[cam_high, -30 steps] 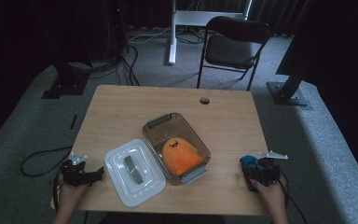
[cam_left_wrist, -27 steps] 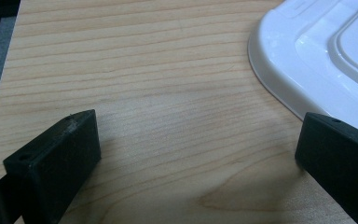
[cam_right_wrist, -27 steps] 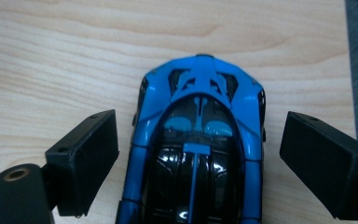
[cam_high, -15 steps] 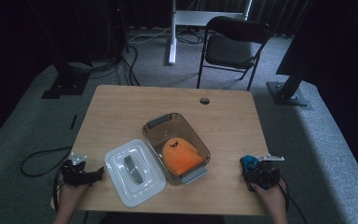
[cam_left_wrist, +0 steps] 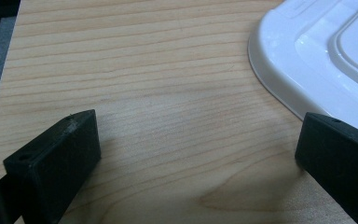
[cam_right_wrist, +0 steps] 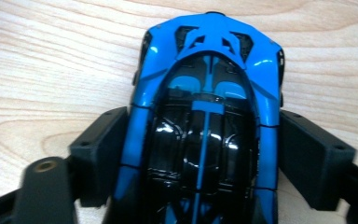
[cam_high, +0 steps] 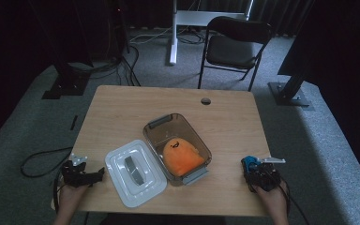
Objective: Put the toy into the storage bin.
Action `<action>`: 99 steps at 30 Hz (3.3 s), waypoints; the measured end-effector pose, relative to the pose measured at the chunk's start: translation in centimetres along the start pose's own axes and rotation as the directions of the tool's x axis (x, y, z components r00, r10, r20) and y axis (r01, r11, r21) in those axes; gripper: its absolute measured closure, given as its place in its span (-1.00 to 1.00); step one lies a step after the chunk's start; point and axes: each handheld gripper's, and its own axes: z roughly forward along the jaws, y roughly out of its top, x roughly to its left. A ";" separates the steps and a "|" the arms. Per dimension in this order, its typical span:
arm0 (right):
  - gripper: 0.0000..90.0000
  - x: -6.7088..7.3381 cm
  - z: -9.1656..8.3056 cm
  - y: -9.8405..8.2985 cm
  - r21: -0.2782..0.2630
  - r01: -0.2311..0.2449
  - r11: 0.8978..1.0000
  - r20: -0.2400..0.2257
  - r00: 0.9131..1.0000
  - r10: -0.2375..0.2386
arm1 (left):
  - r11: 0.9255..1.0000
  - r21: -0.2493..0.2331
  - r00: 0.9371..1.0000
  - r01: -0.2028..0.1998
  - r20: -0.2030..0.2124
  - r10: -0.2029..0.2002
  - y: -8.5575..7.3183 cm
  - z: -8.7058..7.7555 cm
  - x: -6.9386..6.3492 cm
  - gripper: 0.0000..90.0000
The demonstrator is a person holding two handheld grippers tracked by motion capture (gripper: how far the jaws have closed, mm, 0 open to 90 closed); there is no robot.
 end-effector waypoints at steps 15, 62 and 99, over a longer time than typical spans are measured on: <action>-0.45 -0.3 0.0 0.5 0.025 0.003 1.000 -0.006 1.000 -0.003 | 1.000 0.000 1.000 0.000 0.000 0.000 0.0 0.0 0.0 -0.99; -0.45 1.1 -3.6 5.4 -0.065 0.081 0.995 -0.033 0.996 -0.083 | 1.000 0.000 1.000 0.000 0.000 0.000 0.0 0.0 0.0 -0.99; -0.45 5.7 -6.7 11.9 -0.129 0.210 0.969 -0.077 0.972 -0.220 | 1.000 -0.002 1.000 0.001 0.000 -0.001 0.0 0.0 0.0 -0.99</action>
